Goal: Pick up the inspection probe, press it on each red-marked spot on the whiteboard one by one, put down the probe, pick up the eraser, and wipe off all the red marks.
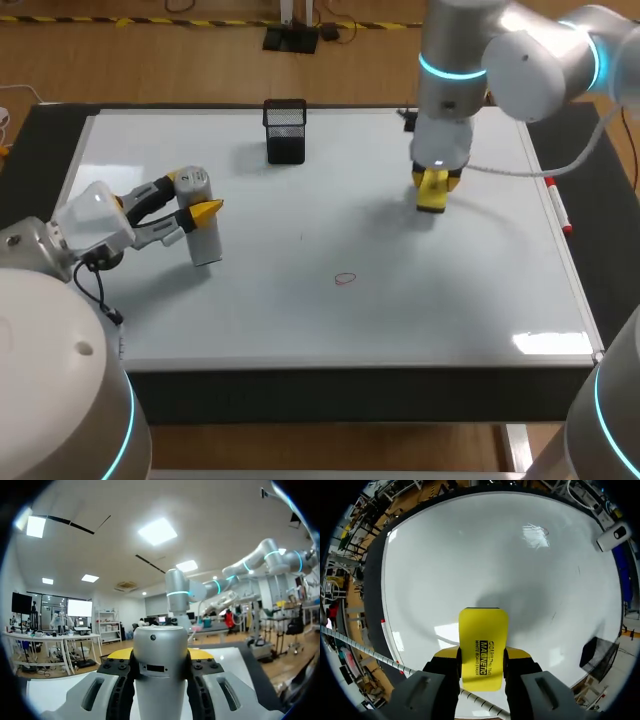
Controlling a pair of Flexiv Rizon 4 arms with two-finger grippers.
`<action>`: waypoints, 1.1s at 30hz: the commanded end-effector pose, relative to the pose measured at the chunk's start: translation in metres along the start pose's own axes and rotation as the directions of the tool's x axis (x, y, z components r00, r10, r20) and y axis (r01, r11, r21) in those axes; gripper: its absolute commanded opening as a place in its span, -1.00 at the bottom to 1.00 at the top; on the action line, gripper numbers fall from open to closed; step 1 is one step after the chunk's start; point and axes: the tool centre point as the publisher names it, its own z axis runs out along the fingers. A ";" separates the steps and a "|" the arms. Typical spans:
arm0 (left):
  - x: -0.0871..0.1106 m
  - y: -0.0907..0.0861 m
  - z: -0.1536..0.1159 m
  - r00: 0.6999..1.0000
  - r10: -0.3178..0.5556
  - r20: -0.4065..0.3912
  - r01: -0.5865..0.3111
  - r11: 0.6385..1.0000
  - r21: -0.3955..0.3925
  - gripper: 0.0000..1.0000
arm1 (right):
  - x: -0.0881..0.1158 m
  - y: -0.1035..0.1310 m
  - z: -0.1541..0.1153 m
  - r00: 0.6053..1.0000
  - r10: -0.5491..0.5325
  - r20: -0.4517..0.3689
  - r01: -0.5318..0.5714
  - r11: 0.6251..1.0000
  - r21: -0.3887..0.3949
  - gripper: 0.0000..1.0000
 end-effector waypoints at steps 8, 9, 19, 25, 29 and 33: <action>0.000 -0.001 0.000 1.000 0.000 0.001 0.000 1.000 0.000 -1.00 | -0.041 0.070 -0.009 0.992 -0.125 0.013 0.125 0.992 0.012 -1.00; 0.000 -0.001 0.000 1.000 0.000 0.001 0.000 1.000 0.000 -1.00 | -0.046 0.077 -0.010 0.991 -0.135 0.013 0.135 0.991 0.014 -1.00; 0.000 -0.001 0.000 1.000 0.000 0.001 0.000 1.000 0.000 -1.00 | -0.088 0.129 -0.011 0.979 -0.202 0.032 0.202 0.979 0.020 -1.00; 0.000 -0.001 0.000 1.000 0.000 0.001 0.000 1.000 0.000 -1.00 | -0.106 0.152 -0.007 0.973 -0.226 0.045 0.226 0.974 0.018 -1.00; 0.000 -0.001 0.000 1.000 0.000 0.001 0.000 1.000 0.000 -1.00 | -0.116 0.163 -0.001 0.969 -0.241 0.057 0.241 0.970 0.003 -1.00; 0.000 -0.001 0.000 1.000 0.000 0.001 0.000 1.000 0.000 -1.00 | -0.125 0.177 0.002 0.964 -0.254 0.072 0.255 0.967 -0.003 -1.00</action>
